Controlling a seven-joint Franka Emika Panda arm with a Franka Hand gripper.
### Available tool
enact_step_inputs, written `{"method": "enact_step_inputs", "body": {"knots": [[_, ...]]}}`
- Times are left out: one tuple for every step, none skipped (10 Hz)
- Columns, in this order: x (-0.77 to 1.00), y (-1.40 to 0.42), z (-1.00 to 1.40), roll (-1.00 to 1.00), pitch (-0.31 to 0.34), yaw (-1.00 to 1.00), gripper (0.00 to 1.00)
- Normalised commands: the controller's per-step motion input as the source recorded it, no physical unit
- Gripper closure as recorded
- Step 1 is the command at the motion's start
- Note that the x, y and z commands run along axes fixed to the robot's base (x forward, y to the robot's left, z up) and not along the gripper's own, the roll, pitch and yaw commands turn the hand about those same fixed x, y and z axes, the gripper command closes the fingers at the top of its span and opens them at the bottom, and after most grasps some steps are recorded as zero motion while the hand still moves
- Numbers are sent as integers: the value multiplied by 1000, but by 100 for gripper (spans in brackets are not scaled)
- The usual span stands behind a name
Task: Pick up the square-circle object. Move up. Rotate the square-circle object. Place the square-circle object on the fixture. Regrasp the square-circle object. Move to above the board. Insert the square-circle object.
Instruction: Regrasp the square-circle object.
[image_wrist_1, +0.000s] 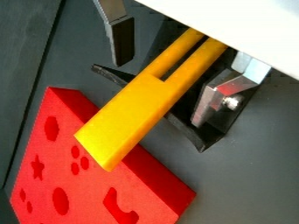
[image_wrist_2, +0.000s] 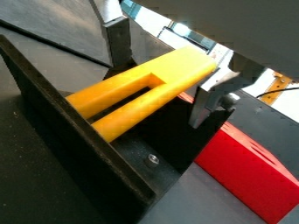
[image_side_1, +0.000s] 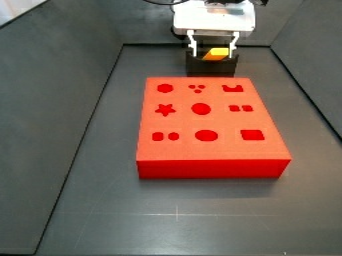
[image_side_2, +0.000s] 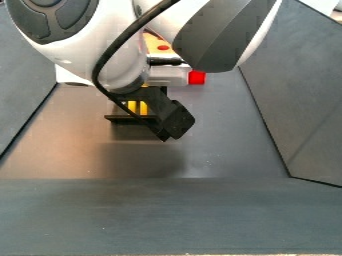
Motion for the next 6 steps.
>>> {"method": "enact_step_inputs", "body": {"knots": [[0, 0, 1000, 81, -66, 29, 0], [-5, 3, 1000, 84, -64, 35, 0], [-28, 3, 1000, 86, -43, 47, 0], [-36, -1, 1000, 81, -10, 61, 0], [-37, 0, 1000, 76, 19, 62, 0], [-39, 2, 874, 63, 57, 53, 0]]}}
